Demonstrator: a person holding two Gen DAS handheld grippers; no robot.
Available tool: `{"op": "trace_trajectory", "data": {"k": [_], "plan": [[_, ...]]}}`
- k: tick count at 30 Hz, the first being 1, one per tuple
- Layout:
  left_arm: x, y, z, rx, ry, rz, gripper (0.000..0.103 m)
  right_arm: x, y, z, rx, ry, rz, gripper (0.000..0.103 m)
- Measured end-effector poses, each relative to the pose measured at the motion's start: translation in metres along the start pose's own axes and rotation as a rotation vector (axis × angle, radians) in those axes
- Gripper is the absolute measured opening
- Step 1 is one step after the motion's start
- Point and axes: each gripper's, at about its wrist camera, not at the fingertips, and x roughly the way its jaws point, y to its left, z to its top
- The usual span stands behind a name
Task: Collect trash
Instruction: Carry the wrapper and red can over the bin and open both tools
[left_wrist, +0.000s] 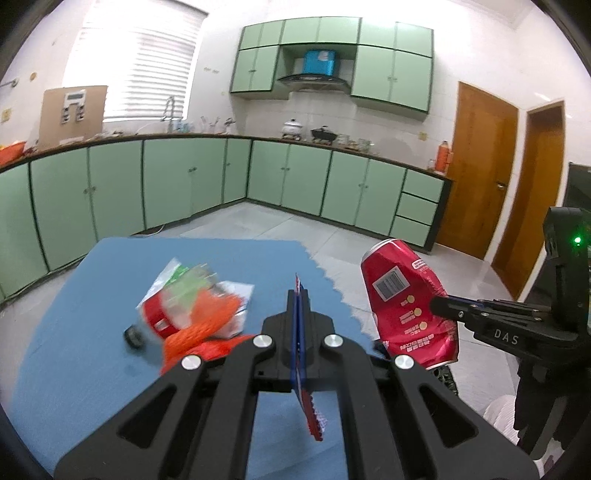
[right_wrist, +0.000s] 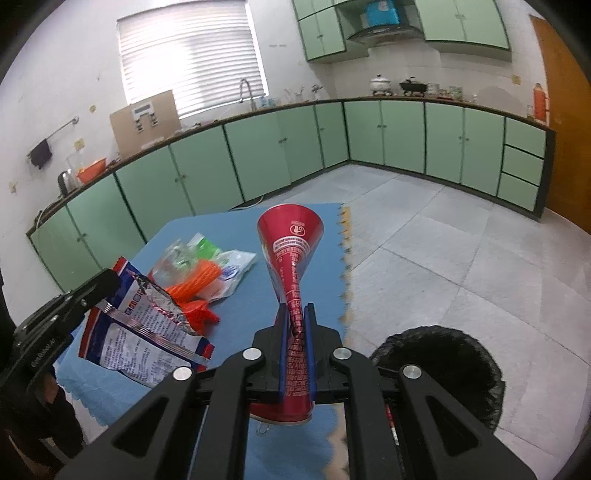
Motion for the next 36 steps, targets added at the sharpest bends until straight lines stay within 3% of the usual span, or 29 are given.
{"op": "trace_trajectory", "data": {"k": [15, 27, 32, 36], "plan": [[0.082, -0.129, 0.020, 0.061, -0.007, -0.232, 0.000, -0.033, -0.125, -0.014, 0.155, -0.012, -0.207, 0.008], [0.179, -0.194, -0.028, 0.096, 0.172, -0.325, 0.000, 0.006, -0.210, -0.052, 0.276, 0.096, -0.280, 0.009], [0.212, -0.204, -0.039, 0.104, 0.251, -0.352, 0.002, 0.022, -0.234, -0.061, 0.321, 0.142, -0.299, 0.015], [0.223, -0.202, -0.040, 0.091, 0.270, -0.354, 0.017, 0.021, -0.244, -0.061, 0.345, 0.140, -0.322, 0.021]]}}
